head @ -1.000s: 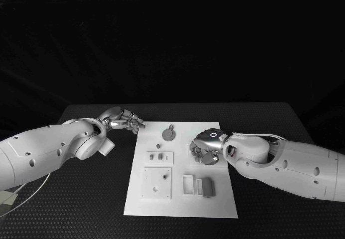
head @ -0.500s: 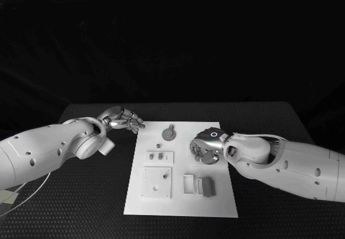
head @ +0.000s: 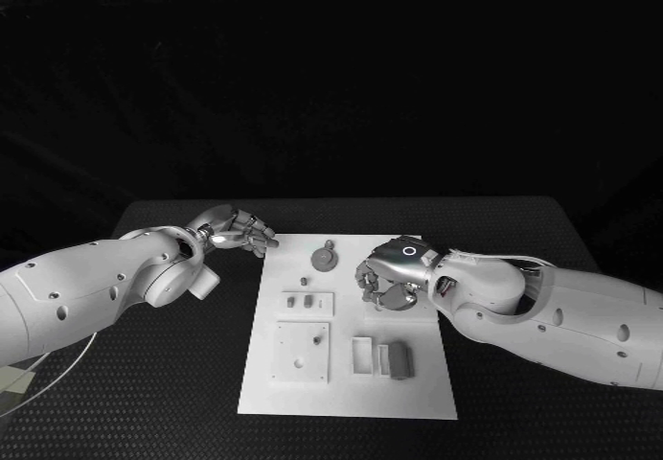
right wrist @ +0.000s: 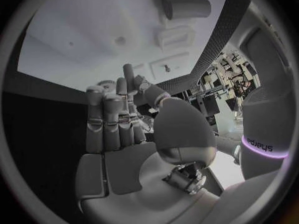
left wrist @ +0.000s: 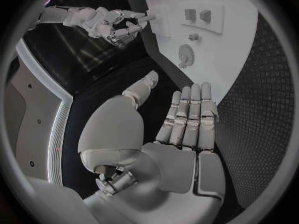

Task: Assemble the parts on the task board

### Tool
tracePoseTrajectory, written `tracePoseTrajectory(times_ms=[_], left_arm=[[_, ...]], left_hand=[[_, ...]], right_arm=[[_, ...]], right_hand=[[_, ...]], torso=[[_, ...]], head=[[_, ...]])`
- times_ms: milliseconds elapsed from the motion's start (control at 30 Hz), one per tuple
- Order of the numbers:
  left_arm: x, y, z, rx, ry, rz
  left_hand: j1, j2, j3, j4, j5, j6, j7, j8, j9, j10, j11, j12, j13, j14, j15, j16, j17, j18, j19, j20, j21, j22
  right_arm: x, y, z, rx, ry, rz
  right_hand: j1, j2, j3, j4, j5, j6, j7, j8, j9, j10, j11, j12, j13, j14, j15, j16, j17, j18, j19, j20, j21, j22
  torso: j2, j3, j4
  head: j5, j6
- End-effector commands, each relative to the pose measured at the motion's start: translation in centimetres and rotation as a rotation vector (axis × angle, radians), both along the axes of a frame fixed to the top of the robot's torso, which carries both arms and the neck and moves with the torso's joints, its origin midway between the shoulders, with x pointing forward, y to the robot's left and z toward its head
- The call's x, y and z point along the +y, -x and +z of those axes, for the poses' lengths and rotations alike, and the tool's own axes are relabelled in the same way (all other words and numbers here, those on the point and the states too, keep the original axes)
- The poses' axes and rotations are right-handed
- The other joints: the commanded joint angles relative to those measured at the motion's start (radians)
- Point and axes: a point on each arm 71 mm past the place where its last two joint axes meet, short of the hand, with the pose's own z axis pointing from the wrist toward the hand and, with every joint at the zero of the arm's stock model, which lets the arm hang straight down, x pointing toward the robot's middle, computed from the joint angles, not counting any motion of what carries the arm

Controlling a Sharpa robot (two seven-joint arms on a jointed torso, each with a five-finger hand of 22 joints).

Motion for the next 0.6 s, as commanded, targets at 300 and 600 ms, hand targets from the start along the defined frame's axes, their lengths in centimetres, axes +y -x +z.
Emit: tracePoseTrajectory(times_ms=[300,600], left_arm=[[-0.3,0.0,0.2,-0.004,0.016,-0.018],[-0.4,-0.1,0.2,-0.009,0.016,-0.017]], left_hand=[[-0.005,0.006,-0.005,0.002,-0.004,-0.002,-0.001,0.004,-0.001,-0.001,0.003,-0.001,-0.002,0.001,0.007,-0.006,0.002,0.010,-0.006,0.004,-0.001,-0.001],[-0.005,0.007,-0.005,0.002,-0.004,-0.002,-0.001,0.004,-0.001,-0.001,0.003,-0.001,-0.002,0.001,0.007,-0.006,0.003,0.010,-0.006,0.004,-0.001,-0.002]], right_arm=[[3.2,1.5,1.0,-0.012,-0.078,0.089],[7.9,3.2,1.0,0.039,-0.125,0.194]], right_hand=[[0.011,-0.002,0.002,-0.005,0.003,0.011,-0.001,0.003,0.003,0.009,-0.001,0.004,0.003,0.001,-0.008,0.006,0.001,0.100,0.006,-0.001,0.005,0.022],[0.012,-0.001,0.003,-0.004,0.003,0.010,0.000,0.003,0.003,0.008,-0.002,0.004,0.004,0.000,-0.008,0.006,0.001,0.100,0.006,-0.002,0.005,0.021]], torso=[[0.000,0.0001,0.0008],[0.000,-0.0008,0.0010]], head=[[0.010,-0.001],[0.015,0.001]])
